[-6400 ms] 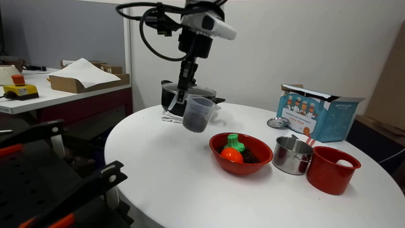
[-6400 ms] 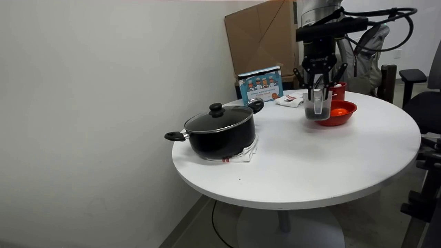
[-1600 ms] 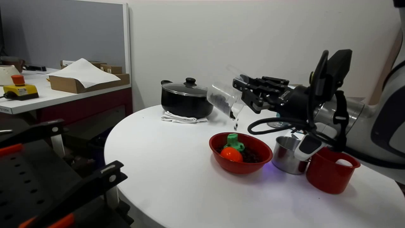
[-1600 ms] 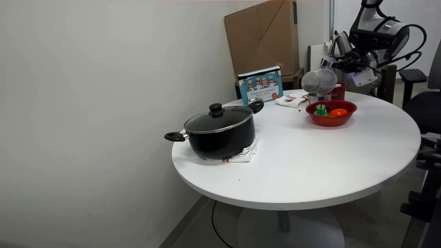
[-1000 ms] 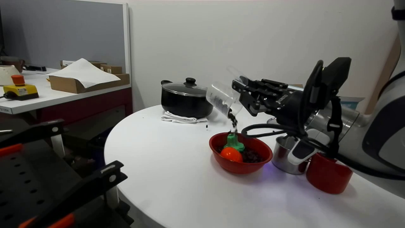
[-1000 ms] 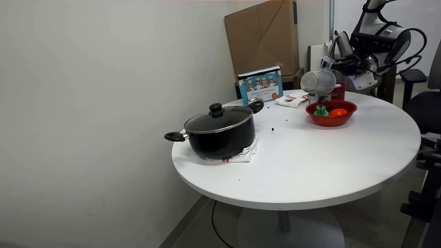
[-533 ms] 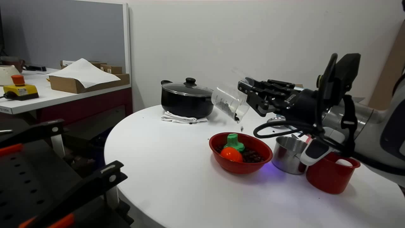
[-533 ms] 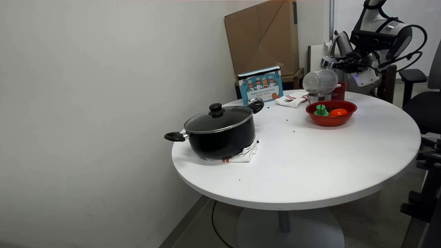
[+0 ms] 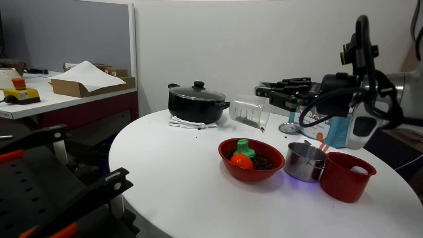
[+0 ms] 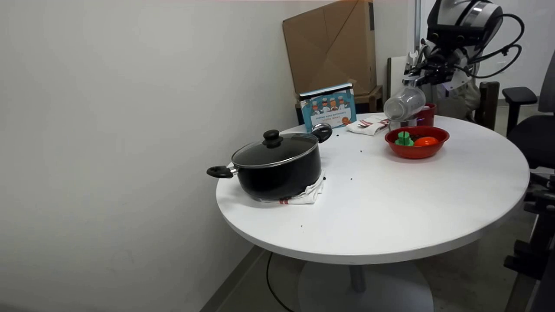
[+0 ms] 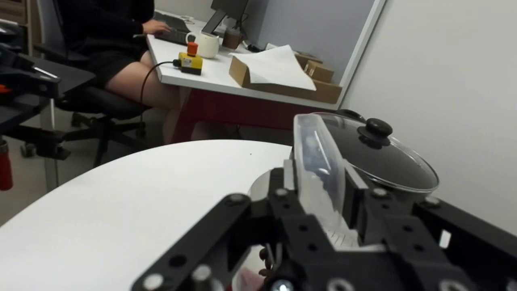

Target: Pour some of the contents in the clear jar into the red bowl

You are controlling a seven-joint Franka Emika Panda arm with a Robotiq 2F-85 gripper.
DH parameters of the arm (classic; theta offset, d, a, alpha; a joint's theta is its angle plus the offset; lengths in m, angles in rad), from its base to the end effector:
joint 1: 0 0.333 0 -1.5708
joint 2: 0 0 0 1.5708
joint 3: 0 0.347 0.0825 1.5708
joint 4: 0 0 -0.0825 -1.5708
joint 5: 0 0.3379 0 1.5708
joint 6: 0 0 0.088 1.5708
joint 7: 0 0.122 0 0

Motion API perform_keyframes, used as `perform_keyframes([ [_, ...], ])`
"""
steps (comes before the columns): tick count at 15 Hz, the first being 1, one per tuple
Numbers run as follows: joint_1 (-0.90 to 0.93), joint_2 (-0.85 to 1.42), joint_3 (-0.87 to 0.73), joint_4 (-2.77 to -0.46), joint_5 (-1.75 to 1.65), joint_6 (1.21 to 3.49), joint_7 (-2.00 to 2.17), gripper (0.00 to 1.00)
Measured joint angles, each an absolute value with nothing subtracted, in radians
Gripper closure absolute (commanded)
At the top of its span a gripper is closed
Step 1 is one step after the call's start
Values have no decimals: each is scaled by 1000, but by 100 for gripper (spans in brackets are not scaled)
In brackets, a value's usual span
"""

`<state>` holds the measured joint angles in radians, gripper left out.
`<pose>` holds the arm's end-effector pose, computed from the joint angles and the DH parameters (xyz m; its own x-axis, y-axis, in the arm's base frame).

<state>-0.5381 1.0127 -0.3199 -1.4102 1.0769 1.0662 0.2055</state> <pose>0.5023 -0.3126 0.1701 0.2570 -0.1331 -0.9572 -0.9662 -0.0155 -0.2573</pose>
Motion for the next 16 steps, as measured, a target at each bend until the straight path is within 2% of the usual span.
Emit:
perform_keyframes([
  [8, -343, 825, -332, -1465, 788, 1225, 205, 88],
  [16, -117, 559, -292, -1741, 433, 1555, 261, 88],
])
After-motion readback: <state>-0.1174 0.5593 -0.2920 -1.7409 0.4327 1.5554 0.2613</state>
